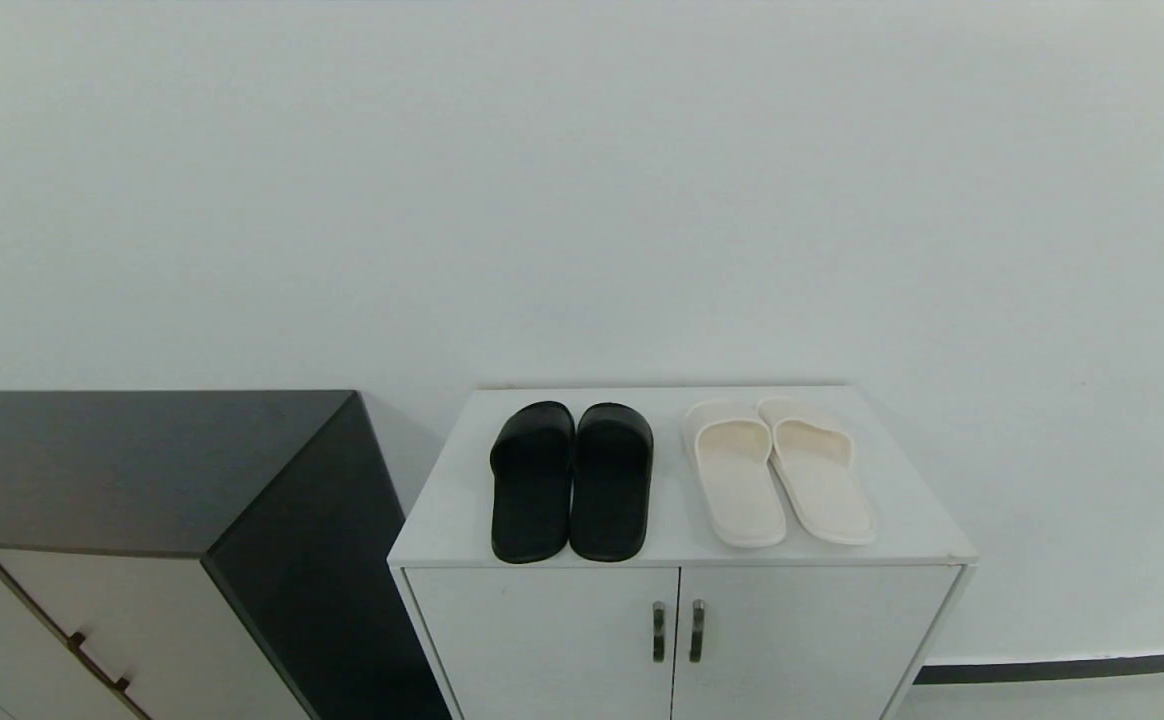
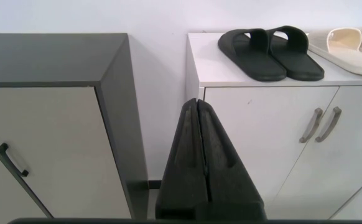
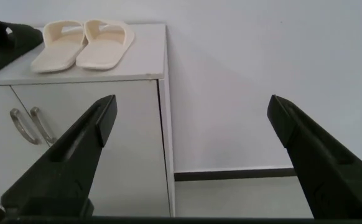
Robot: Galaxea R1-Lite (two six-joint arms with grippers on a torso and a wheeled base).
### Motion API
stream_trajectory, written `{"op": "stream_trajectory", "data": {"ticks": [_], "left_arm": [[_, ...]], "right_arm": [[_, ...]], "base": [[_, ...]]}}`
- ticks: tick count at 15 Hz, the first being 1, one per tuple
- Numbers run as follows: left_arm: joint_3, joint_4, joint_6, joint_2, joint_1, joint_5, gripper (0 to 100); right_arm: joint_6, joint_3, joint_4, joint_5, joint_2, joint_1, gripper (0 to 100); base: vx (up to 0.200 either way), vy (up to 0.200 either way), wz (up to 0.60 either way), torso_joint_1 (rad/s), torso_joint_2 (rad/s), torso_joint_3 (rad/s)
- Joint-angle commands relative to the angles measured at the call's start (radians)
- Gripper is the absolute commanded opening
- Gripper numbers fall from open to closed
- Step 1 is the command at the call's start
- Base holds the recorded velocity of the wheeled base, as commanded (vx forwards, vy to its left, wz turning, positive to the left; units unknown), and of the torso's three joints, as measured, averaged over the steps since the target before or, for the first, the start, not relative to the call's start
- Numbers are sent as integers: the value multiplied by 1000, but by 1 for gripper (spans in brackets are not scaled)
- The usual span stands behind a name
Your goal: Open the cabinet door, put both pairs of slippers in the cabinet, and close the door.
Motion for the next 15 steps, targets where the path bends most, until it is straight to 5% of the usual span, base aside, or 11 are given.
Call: {"op": "stream_trajectory", "data": {"ticks": [1,4,7,10,11,15], "left_arm": [[0,0,0,0,0,0,0],[-1,1,9,1,0,-2,0],[-1,1,11,6,0,-2,0],[-1,1,9,6,0,-2,0],[-1,1,9,6,0,-2,0],[-1,1,9,6,0,-2,0]], "right_arm": [[68,-223,-42,-2,89,-9,100],[28,-254,5,183,428,-21,100],[139,-300,-245,268,852,152,100],[332,-386,-404,111,1112,410,100],[400,-456,-453,-27,1237,536,100],[400,-614,-553,-286,1521,643,100]], "base": [[0,0,0,0,0,0],[0,0,0,0,0,0],[0,0,0,0,0,0],[0,0,0,0,0,0],[0,0,0,0,0,0],[0,0,0,0,0,0]]}}
